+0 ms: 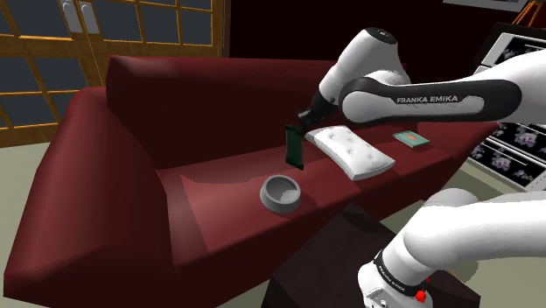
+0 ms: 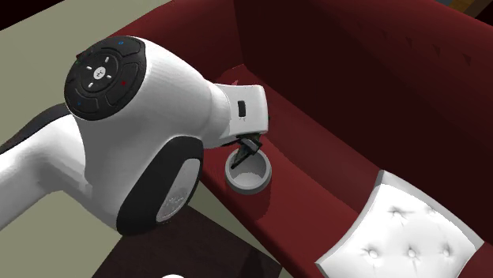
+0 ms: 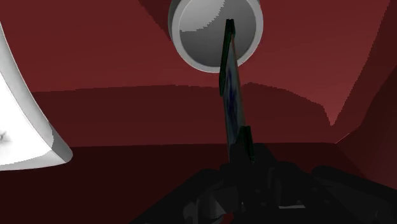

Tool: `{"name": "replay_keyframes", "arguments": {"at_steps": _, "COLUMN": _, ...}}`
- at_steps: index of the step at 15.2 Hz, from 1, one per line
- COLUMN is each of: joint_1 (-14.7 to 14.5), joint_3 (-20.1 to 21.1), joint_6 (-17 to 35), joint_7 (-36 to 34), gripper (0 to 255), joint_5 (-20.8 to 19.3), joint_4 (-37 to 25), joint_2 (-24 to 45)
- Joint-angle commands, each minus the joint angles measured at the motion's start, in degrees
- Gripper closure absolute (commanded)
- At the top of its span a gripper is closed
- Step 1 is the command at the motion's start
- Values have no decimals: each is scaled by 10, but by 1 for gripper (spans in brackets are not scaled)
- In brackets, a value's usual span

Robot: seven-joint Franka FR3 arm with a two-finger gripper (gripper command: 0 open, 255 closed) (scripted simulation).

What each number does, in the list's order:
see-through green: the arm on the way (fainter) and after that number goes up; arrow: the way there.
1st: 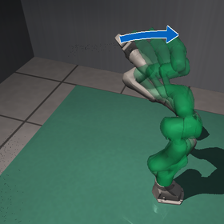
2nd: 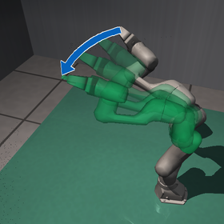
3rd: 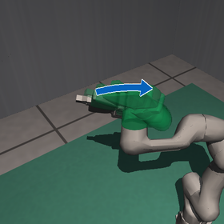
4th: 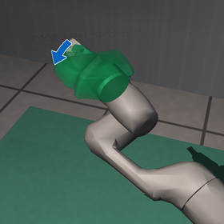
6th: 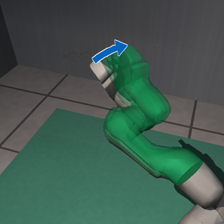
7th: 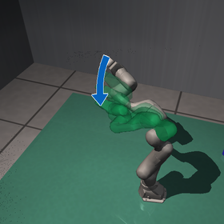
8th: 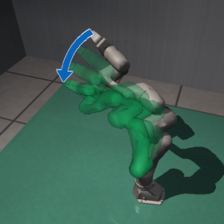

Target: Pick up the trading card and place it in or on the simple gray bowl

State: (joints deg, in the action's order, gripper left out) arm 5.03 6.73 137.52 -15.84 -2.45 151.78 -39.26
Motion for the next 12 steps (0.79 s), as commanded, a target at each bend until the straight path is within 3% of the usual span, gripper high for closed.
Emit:
{"name": "replay_keyframes", "arguments": {"at_steps": 1, "joint_1": -10, "joint_3": 9, "joint_6": -38, "joint_7": -11, "gripper": 255, "joint_5": 7, "joint_4": 12, "joint_2": -49}}
{"name": "replay_keyframes", "arguments": {"at_steps": 12, "joint_1": -10, "joint_3": 19, "joint_6": 43, "joint_7": -22, "gripper": 255, "joint_5": 6, "joint_4": 79, "joint_2": -34}}
